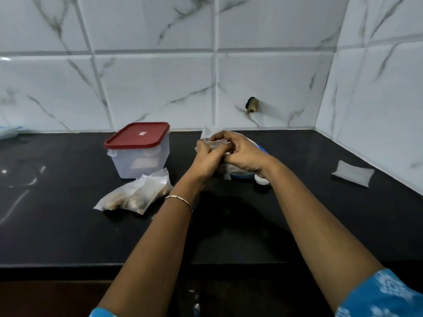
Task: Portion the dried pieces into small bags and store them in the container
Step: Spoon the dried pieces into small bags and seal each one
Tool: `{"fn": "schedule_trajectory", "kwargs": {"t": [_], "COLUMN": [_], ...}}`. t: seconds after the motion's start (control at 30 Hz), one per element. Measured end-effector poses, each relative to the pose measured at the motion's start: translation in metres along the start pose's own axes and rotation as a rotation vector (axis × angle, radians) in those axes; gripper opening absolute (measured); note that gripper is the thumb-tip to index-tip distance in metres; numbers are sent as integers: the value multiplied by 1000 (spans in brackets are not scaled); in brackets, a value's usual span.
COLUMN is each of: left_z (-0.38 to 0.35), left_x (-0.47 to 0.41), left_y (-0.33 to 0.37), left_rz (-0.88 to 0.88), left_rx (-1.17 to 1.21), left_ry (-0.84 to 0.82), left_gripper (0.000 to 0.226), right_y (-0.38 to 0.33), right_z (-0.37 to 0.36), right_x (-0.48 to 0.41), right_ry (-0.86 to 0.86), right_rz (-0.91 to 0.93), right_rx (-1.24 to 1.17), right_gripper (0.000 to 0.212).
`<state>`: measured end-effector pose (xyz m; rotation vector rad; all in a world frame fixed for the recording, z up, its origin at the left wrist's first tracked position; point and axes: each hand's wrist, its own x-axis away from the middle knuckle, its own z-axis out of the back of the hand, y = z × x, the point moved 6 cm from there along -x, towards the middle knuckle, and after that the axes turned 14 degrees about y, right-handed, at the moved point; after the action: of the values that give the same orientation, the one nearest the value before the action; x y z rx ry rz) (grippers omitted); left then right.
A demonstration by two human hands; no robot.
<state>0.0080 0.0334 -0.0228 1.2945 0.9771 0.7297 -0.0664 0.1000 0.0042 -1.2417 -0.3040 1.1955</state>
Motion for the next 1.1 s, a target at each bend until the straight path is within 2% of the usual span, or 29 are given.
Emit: {"fn": "schedule_trajectory", "kwargs": {"t": [0.03,0.13,0.17,0.23,0.3,0.43,0.73,0.9,1.1], "left_z": [1,2,4,10,12,15,22,31,34], "left_x": [1,-7,-10,-18,-23,-32,-39,-41,-39], "left_y": [6,10,10,9,5,1,0,3,6], "left_rz": [7,131,152,121,27,-137,-120,-132,-108], "left_rx": [10,127,156,167,140,53,180,226,267], "left_ry": [-22,-107,-122,-139,-163,-101,-4,99,108], "left_gripper": [61,81,73,35,21,19,12,8,4], "right_y": [3,14,17,20,21,25,25,25,22], "right_z": [1,6,9,14,19,25,50,47,43], "right_x": [-5,-12,-13,-13,-15,-21,-19,-19,-19], "right_ry": [35,121,147,191,208,267,594,613,585], "right_rz": [-5,-18,-35,-50,-43,-66,-34,-31,-8], "right_rx": [-29,-163,-185,-204,-233,-247,-285,-300,-298], "right_gripper": [33,20,18,14,13,13,17,16,11]}}
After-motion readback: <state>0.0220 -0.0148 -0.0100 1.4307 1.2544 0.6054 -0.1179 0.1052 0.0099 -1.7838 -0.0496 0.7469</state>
